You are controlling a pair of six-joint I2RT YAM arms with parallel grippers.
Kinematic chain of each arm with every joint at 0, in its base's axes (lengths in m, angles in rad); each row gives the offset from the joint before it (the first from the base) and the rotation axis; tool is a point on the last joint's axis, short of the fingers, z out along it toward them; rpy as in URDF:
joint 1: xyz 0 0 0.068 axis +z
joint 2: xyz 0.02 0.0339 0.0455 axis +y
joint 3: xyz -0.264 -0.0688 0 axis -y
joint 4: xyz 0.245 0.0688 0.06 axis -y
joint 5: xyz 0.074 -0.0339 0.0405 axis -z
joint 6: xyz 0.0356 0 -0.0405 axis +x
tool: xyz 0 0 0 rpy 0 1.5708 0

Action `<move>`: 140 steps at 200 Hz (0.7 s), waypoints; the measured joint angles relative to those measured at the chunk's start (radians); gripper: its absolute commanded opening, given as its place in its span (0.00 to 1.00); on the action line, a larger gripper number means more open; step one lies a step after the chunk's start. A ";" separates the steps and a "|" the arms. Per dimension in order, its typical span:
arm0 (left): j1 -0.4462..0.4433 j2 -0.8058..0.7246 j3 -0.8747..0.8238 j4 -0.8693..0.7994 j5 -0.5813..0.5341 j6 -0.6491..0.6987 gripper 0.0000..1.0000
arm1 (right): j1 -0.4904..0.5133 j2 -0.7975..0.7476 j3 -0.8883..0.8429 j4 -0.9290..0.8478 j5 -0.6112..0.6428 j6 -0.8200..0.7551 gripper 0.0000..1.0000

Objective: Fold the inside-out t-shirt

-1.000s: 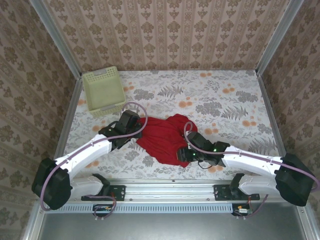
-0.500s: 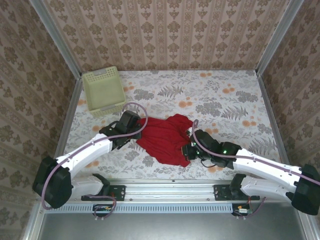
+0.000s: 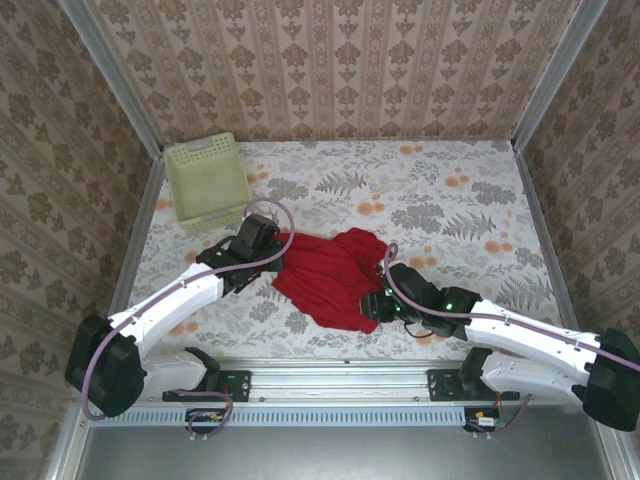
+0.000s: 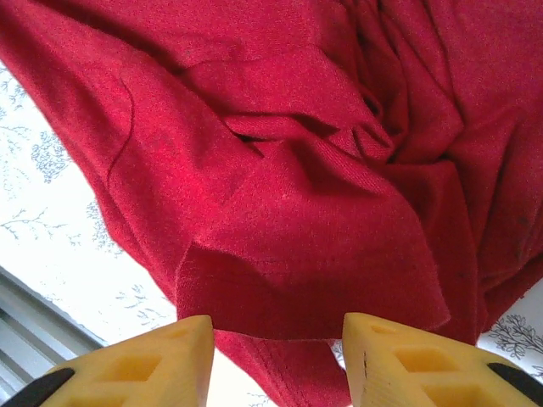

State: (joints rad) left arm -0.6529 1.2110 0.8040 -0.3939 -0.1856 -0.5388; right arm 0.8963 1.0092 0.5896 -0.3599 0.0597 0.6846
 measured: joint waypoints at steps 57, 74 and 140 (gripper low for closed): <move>0.000 0.000 0.000 0.000 0.006 0.000 0.00 | -0.002 0.100 0.010 0.047 -0.008 -0.016 0.64; 0.000 0.000 0.000 0.000 0.006 0.000 0.00 | -0.002 0.106 0.029 0.048 -0.007 -0.027 0.68; 0.000 0.000 0.000 0.000 0.006 0.000 0.00 | 0.035 0.227 0.103 0.045 0.040 -0.034 0.65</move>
State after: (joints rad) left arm -0.6529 1.2110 0.8040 -0.3943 -0.1791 -0.5388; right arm 0.9314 1.2366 0.6926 -0.3153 0.0998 0.6510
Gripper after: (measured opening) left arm 0.046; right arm 0.701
